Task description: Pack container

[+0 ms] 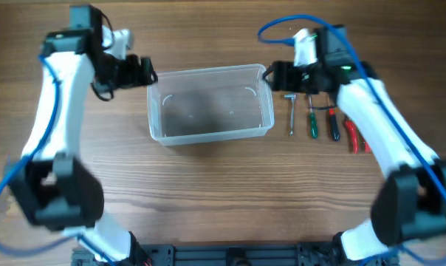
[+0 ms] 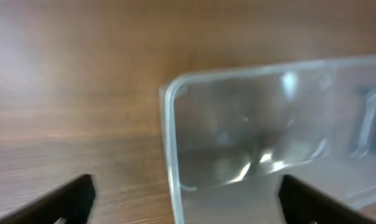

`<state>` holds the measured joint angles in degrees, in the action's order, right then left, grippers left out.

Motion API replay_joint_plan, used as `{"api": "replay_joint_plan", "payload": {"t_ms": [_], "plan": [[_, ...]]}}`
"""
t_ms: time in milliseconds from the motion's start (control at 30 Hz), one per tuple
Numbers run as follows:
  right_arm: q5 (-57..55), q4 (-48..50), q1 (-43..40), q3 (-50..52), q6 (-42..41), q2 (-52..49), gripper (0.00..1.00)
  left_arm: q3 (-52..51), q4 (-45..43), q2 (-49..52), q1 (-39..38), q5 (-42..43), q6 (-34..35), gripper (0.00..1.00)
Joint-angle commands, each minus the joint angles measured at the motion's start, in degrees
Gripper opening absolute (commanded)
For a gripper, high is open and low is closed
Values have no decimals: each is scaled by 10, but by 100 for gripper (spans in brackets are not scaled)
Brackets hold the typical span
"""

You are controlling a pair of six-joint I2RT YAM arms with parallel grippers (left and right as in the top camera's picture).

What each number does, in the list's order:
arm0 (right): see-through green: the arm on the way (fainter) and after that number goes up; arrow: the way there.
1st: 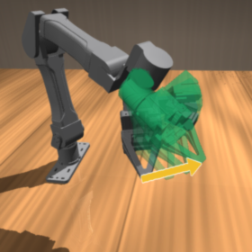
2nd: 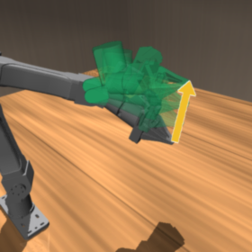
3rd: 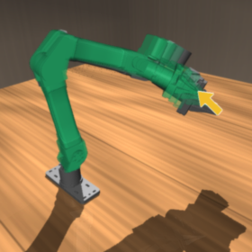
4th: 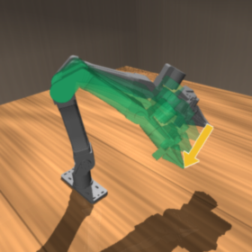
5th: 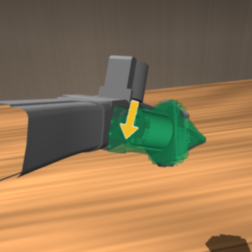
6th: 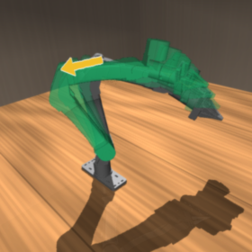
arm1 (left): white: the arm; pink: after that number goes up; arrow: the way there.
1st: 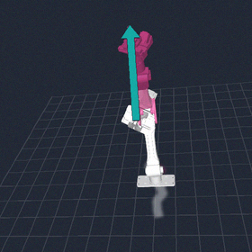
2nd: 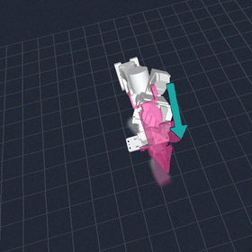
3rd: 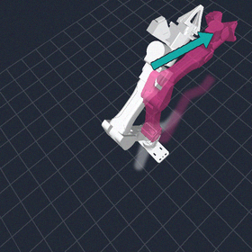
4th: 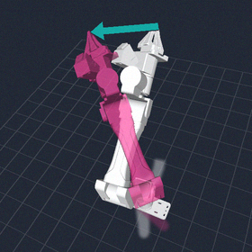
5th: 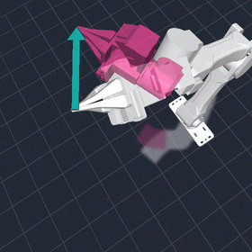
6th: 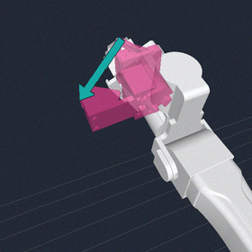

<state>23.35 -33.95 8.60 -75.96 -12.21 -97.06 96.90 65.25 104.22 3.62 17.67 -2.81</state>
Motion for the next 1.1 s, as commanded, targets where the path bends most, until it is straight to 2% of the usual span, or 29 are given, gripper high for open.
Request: {"api": "replay_joint_plan", "payload": {"t_ms": [0, 200, 233, 300, 367, 500, 633, 767, 900, 1067], "plan": [[-62, -30, -65, -30, 38, 114, 79, 21, -15, -101, 21, -22, 3, 100], [-134, -112, -208, -30, 109, 216, 81, 21, -29, -183, 65, -37, 3, 100], [-146, -123, -229, -30, 128, 221, 85, 21, -28, -189, 73, -38, 3, 100], [-190, -149, -285, -29, 177, 227, 84, 21, -26, -196, 92, -39, 3, 100], [-225, -153, -329, -24, 183, 224, 83, 21, -23, -196, 108, -39, 3, 100], [-242, -135, -398, -7, 183, 205, 87, 21, -18, -192, 128, -39, 3, 100], [-243, -132, -428, 3, 183, 170, 88, 21, -18, -191, 133, -38, 3, 100], [-245, -131, -441, 3, 187, 112, 84, 21, -18, -191, 133, -38, 3, 100], [-266, -122, -442, 3, 224, 45, 76, 21, -18, -191, 133, -38, 3, 100], [-266, -134, -442, 3, 273, -29, 74, 21, -18, -191, 133, -38, 3, 100]]}}
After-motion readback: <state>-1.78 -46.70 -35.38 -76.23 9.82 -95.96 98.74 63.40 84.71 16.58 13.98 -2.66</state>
